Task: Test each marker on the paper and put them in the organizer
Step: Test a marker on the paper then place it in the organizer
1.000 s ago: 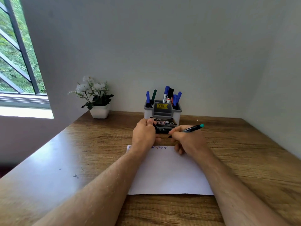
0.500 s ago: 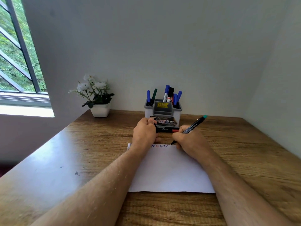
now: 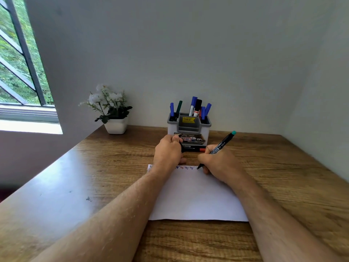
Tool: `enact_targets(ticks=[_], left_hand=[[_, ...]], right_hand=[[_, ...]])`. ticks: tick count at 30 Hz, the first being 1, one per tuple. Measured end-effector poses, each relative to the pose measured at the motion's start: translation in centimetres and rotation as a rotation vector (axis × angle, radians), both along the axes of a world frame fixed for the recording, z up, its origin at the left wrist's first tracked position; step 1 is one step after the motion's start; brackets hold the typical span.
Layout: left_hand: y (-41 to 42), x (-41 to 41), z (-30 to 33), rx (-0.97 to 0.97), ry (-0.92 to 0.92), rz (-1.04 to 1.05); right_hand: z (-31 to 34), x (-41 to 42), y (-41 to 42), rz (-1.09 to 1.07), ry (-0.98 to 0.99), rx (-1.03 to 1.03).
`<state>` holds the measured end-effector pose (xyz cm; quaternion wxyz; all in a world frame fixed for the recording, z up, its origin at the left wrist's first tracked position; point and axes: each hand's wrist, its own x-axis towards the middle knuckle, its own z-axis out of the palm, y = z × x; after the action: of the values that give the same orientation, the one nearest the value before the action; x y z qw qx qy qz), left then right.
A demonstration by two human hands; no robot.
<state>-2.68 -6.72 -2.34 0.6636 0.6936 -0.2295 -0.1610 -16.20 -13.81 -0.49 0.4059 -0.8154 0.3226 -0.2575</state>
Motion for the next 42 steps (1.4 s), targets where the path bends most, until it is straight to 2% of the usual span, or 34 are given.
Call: enact_targets(ticks=[14, 19, 34, 42], left_hand=[[-0.2, 0.1, 0.0, 0.0, 0.018, 0.0], [-0.2, 0.2, -0.1, 0.009, 0.02, 0.007], [-0.1, 0.3, -0.1, 0.027, 0.016, -0.003], [0.0, 0.5, 0.2, 0.007, 0.085, -0.024]], right_hand=[[-0.2, 0.0, -0.1, 0.016, -0.01, -0.024], [-0.4, 0.0, -0.2, -0.022, -0.028, -0.058], [-0.6, 0.3, -0.7, -0.139, -0.059, 0.009], [-0.2, 0.5, -1.0, -0.11, -0.168, 0.016]])
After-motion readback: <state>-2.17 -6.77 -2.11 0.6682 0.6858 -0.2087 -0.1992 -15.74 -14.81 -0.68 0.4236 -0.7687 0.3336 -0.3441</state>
